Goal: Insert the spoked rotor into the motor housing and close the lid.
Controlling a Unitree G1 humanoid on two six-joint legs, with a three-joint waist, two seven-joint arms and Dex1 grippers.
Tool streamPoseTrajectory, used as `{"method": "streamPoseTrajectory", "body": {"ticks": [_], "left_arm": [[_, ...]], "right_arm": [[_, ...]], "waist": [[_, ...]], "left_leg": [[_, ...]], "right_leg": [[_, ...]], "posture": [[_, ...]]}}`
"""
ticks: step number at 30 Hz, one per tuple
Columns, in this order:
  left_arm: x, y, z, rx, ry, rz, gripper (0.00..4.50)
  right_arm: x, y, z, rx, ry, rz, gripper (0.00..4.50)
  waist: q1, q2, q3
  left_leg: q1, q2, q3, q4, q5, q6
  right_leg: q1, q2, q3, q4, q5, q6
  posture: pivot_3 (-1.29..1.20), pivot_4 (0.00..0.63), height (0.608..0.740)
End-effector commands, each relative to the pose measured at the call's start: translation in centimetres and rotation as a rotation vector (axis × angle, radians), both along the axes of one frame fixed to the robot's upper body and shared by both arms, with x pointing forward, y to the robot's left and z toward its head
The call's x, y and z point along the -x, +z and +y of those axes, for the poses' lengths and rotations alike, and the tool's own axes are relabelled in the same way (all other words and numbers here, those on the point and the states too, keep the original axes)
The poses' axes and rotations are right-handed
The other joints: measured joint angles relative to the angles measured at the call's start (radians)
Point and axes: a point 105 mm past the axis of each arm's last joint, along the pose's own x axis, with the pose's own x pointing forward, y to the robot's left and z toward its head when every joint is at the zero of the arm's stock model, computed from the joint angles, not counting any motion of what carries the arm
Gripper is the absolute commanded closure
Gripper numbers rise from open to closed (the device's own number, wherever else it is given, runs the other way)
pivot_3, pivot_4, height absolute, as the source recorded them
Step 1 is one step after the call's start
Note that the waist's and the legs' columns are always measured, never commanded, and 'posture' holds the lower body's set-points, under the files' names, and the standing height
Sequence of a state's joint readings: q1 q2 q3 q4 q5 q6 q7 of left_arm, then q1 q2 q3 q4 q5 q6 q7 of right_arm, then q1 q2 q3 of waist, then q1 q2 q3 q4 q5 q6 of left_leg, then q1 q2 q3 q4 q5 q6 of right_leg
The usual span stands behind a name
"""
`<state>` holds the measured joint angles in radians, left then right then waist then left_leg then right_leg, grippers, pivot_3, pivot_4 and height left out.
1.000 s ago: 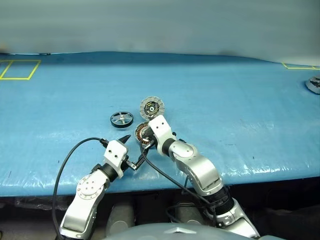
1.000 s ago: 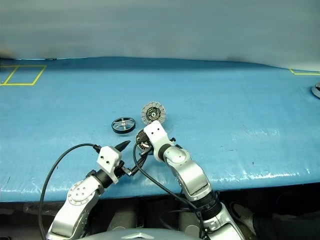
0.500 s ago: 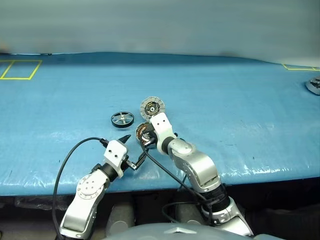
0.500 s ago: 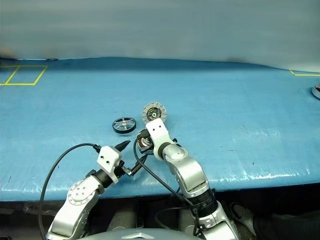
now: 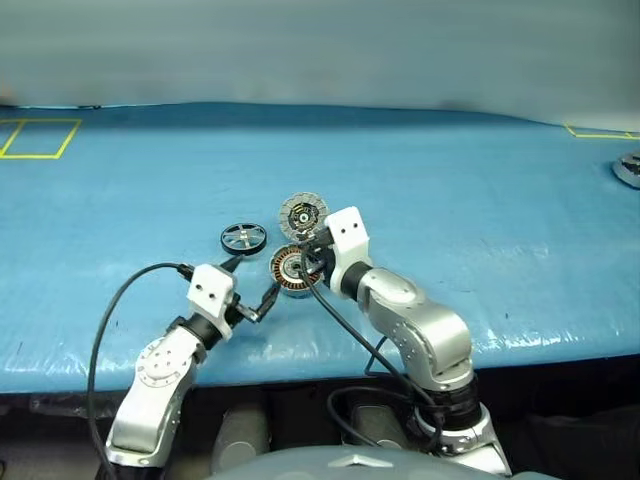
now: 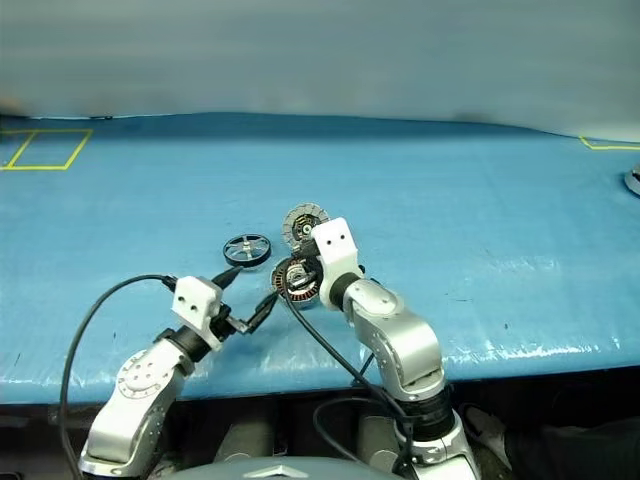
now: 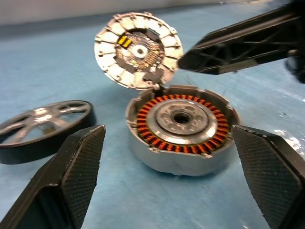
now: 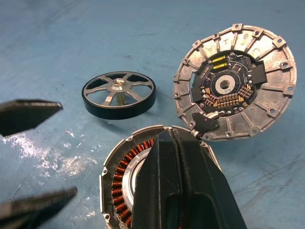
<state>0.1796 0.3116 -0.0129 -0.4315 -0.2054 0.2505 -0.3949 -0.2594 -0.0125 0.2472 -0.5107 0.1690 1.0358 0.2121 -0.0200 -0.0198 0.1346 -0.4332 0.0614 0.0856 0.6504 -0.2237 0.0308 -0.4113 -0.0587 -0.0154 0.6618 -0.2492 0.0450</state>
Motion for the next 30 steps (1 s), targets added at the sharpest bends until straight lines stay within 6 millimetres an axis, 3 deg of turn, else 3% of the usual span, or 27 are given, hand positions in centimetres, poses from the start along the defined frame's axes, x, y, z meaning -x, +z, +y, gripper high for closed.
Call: {"method": "streamPoseTrajectory", "body": {"ticks": [1,6,9,13,19,23,30], "left_arm": [[-1.0,2.7,1.3,0.065,0.053,-0.023,0.00],[-4.0,4.0,2.9,0.068,0.043,0.062,0.00],[-5.9,4.2,3.4,0.025,0.050,0.091,0.62],[-7.3,3.5,2.7,-0.059,0.000,0.146,1.92],[-8.1,1.1,2.3,-0.161,-0.055,0.280,1.92],[-9.2,1.3,3.0,-0.181,-0.032,0.288,1.92],[-10.5,1.8,2.8,-0.181,-0.049,0.274,1.92]], "right_arm": [[0.6,1.6,-0.8,-0.012,0.018,-0.073,4.45],[1.1,1.4,-2.2,0.021,0.049,-0.147,4.45],[1.4,0.4,-3.1,0.055,0.046,-0.156,4.50],[2.0,-0.3,-4.0,0.047,0.026,-0.168,4.50],[3.1,-1.3,-5.1,0.018,0.001,-0.203,4.50],[3.5,-2.8,-5.8,0.030,-0.020,-0.174,4.50],[3.4,-3.3,-5.4,0.024,-0.023,-0.165,4.50]], "waist": [[0.000,0.000,0.000],[0.002,-0.001,0.001],[0.003,-0.001,0.000],[0.001,-0.001,0.001],[0.002,-0.002,0.001],[0.006,-0.002,0.001],[0.008,-0.003,0.001]], "left_leg": [[0.000,0.000,0.000,0.000,0.000,0.000],[0.001,-0.001,-0.001,0.002,0.000,0.000],[0.002,-0.003,-0.001,0.002,0.000,0.000],[0.001,-0.007,-0.001,0.002,0.000,0.000],[0.001,-0.007,-0.001,0.000,0.001,-0.001],[0.001,-0.007,-0.001,0.000,0.001,-0.001],[0.001,-0.007,-0.001,0.001,0.001,-0.001]], "right_leg": [[0.000,0.000,0.000,0.000,0.000,0.000],[0.002,0.002,0.001,0.000,0.000,0.001],[0.003,0.003,0.001,0.000,0.000,0.001],[0.002,0.003,0.003,-0.001,0.002,0.004],[0.002,0.003,0.004,-0.001,0.002,0.004],[0.002,0.003,0.004,-0.001,0.002,0.004],[0.002,0.003,0.004,-0.001,0.002,0.005]], "posture": [[0.00,0.150,0.740],[0.00,0.150,0.740],[0.00,0.150,0.740],[0.00,0.150,0.740],[0.00,0.150,0.740],[0.00,0.150,0.740],[0.00,0.150,0.740]]}}
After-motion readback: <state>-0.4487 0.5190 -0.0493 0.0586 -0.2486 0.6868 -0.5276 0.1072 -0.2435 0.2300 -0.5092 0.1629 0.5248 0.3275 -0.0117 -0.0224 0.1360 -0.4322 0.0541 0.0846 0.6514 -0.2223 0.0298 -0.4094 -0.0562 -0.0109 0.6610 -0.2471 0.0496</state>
